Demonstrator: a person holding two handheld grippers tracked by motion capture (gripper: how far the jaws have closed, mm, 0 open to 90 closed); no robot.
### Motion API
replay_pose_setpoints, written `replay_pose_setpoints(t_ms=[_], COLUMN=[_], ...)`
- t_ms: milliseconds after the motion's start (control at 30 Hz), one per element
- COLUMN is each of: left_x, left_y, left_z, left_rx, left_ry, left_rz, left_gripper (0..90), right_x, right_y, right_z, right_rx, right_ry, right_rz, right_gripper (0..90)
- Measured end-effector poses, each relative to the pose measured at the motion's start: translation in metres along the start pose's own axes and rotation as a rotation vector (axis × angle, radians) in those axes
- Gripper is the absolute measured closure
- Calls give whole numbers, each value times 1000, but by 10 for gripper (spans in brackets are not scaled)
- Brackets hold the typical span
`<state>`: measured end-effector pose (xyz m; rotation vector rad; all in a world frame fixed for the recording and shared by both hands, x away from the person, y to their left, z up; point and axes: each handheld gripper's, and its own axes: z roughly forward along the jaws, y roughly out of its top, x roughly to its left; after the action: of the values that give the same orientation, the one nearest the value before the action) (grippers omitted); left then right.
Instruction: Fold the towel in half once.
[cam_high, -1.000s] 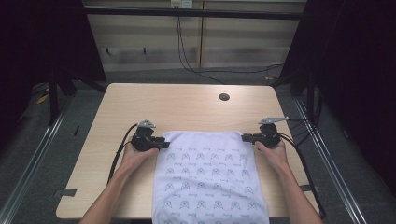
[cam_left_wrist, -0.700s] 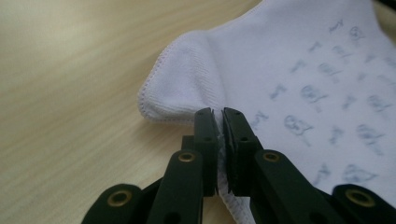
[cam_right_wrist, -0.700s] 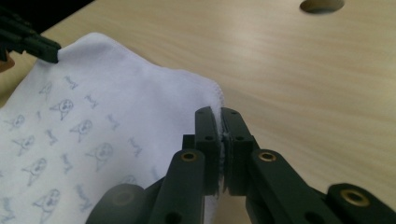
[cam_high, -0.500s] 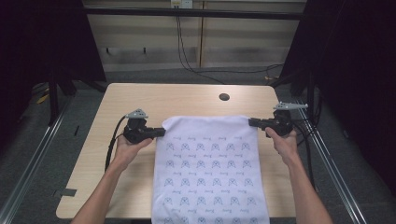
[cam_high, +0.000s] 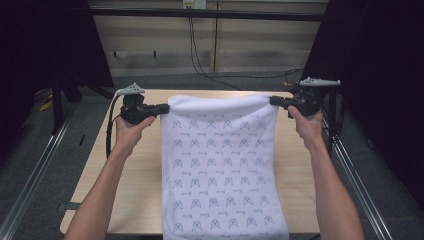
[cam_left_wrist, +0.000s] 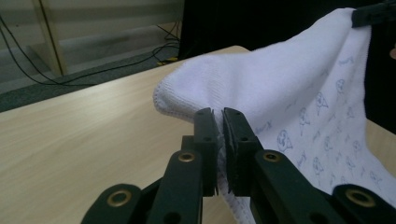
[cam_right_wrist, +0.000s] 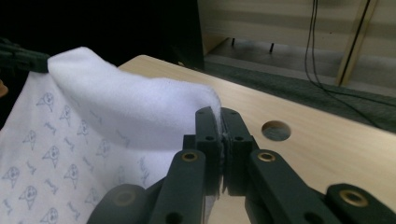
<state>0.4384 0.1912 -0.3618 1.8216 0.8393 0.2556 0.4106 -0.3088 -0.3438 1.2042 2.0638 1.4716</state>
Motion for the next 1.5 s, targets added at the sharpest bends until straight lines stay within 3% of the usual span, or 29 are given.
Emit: replay_pose_setpoints(t_ms=[100,167,200,267,333,400,433,567,667,733,867,900,933,1000,1067,1133,1167,1200,1333,1433,1500], left_x=[1,1,-3,-7,-17,-23,-29,-43,-61,-76,-100,-105,-109,-117,-121,-123,-122,-121,-123,-124,-124], left_y=[18,30,36,35,21,4,-14,-33,-46,-60,-94,-104,-115,-134,-152,-166,-173,-185,-193,-198,-198], left_z=[-6,-13,-21,-24,-29,-31,-32,-41,-60,-73,-86,-86,-86,-84,-79,-74,-70,-64,-58,-52,-46], left_rx=[-55,-86,-93,-85,-58,-31,-12,11,10,42,107,132,160,210,251,306,327,380,427,476,483], left_ry=[5,6,5,-4,-22,-34,-69,-111,-179,-186,-228,-237,-246,-258,-287,-276,-286,-275,-275,-261,-245], left_rz=[-12,-5,11,27,61,83,64,47,35,55,43,36,25,11,-14,-16,-24,-36,-21,-8,27], left_gripper=[849,849,849,848,848,848,848,847,847,847,846,845,845,845,845,844,844,845,844,844,846], right_x=[4,5,8,11,17,22,23,28,45,56,76,86,86,95,102,107,107,107,103,103,101], right_y=[31,38,48,50,45,31,12,-15,-38,-50,-76,-95,-95,-118,-142,-177,-177,-195,-212,-219,-219], right_z=[-3,-5,-12,-16,-25,-31,-36,-44,-58,-73,-102,-109,-109,-112,-109,-99,-99,-91,-80,-71,-67], right_rx=[-27,-35,-70,-90,-118,-102,-68,-45,4,17,40,98,98,164,243,351,351,420,470,524,520], right_ry=[-17,-25,-12,8,57,76,84,115,142,163,203,206,206,207,208,220,220,211,207,198,198], right_rz=[-30,-34,-37,-40,-53,-73,-77,-63,-103,-122,-123,-121,-121,-107,-86,-35,-35,-20,17,6,9], right_gripper=[872,872,872,872,872,872,872,872,871,871,872,871,871,871,871,871,871,871,871,871,871])
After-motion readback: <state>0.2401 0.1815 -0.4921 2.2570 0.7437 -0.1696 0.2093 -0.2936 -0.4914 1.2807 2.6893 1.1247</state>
